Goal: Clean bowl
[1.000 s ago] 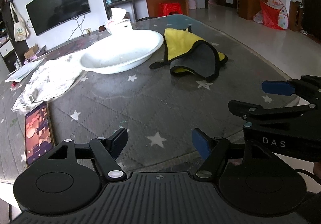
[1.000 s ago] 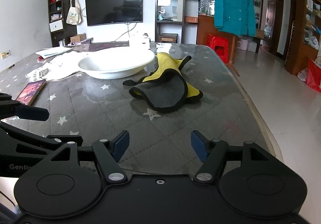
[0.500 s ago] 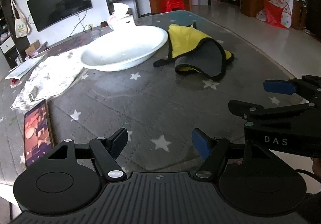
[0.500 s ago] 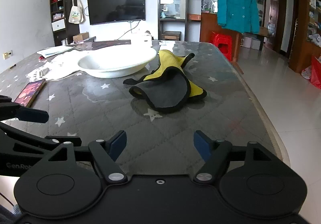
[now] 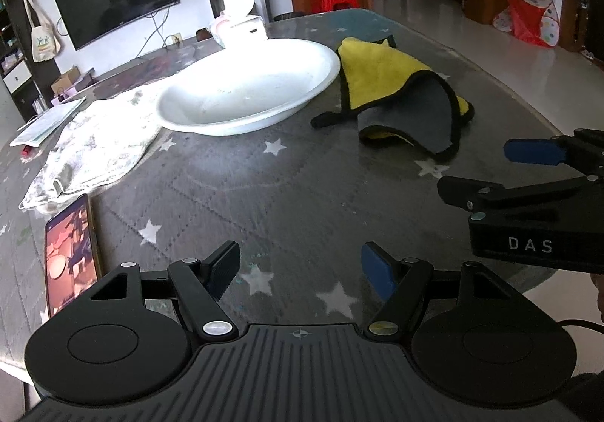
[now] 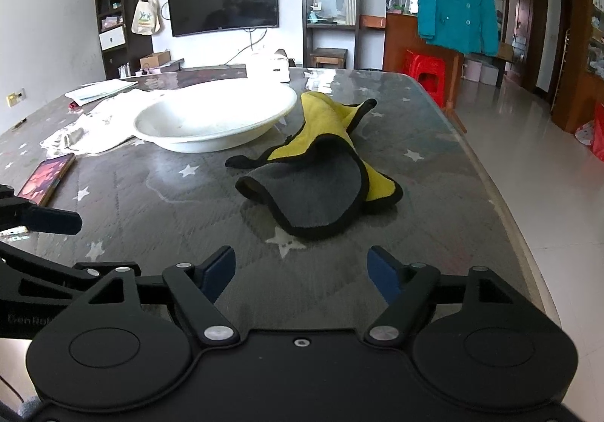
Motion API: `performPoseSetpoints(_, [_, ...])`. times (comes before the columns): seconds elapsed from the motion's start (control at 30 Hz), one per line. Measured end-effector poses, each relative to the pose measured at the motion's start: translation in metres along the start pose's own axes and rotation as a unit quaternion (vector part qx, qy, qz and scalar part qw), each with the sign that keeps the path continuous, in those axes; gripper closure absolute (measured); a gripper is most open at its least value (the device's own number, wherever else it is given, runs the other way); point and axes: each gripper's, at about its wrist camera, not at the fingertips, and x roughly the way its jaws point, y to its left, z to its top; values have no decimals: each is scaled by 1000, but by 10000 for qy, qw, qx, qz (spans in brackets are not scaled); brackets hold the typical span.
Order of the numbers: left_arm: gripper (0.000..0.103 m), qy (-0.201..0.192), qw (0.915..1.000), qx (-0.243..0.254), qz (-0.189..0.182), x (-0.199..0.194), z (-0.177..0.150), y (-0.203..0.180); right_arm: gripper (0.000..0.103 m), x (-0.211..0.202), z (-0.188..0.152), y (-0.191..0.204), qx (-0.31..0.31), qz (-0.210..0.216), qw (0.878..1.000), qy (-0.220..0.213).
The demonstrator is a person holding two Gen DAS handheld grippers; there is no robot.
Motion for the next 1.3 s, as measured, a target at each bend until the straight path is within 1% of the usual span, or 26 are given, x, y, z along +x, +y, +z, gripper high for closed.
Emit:
performPoseSetpoints(0.4, [31, -17, 10000, 38, 61, 18, 21, 9, 23, 18, 22, 1, -56, 11, 10000, -24])
performPoseSetpoints(0.8, [31, -185, 9998, 65, 96, 24, 39, 13, 23, 35, 50, -8, -89, -35, 9997, -230])
performPoseSetpoints(1.1, [31, -347, 9990, 232, 124, 31, 58, 12, 23, 57, 70, -15, -24, -117, 9994, -324])
performPoseSetpoints(1.2, [31, -405, 9986, 298, 138, 33, 63, 11, 33, 66, 75, -18, -11, -84, 9996, -259])
performPoseSetpoints(1.27, [31, -449, 9982, 374, 136, 35, 67, 9, 34, 72, 77, -20, -21, -69, 9997, -218])
performPoseSetpoints(1.3, [31, -462, 9980, 398, 138, 36, 68, 9, 38, 73, 77, -20, -44, -70, 9998, -202])
